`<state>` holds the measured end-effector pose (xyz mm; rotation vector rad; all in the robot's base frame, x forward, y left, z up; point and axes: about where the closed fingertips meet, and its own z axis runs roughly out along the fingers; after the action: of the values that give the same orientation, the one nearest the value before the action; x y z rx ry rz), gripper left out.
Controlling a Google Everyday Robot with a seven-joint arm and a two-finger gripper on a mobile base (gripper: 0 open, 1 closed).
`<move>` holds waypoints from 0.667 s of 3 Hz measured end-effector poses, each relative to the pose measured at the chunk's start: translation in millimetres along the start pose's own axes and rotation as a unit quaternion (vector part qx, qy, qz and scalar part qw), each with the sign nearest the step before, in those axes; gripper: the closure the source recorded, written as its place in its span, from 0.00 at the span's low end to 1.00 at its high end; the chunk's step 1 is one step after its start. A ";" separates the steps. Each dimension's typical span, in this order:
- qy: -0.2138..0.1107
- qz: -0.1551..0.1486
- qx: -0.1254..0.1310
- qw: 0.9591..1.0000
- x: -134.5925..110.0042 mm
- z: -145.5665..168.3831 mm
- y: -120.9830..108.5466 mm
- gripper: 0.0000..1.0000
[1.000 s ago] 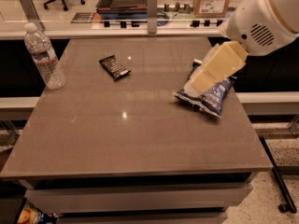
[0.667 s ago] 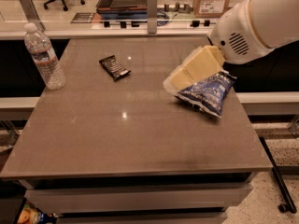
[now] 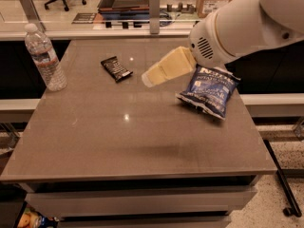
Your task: Pick rxbar chocolate
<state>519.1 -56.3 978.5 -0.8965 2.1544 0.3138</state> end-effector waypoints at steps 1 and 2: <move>0.000 -0.001 0.000 1.000 -0.2 -0.3 0.4 0.00; -0.008 -0.002 0.002 1.000 -13.3 9.4 6.1 0.00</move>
Offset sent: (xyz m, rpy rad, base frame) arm 0.0220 0.0368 0.0023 0.0208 -0.0278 -0.0028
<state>526.3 -40.7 981.5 -0.8940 2.1376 0.3139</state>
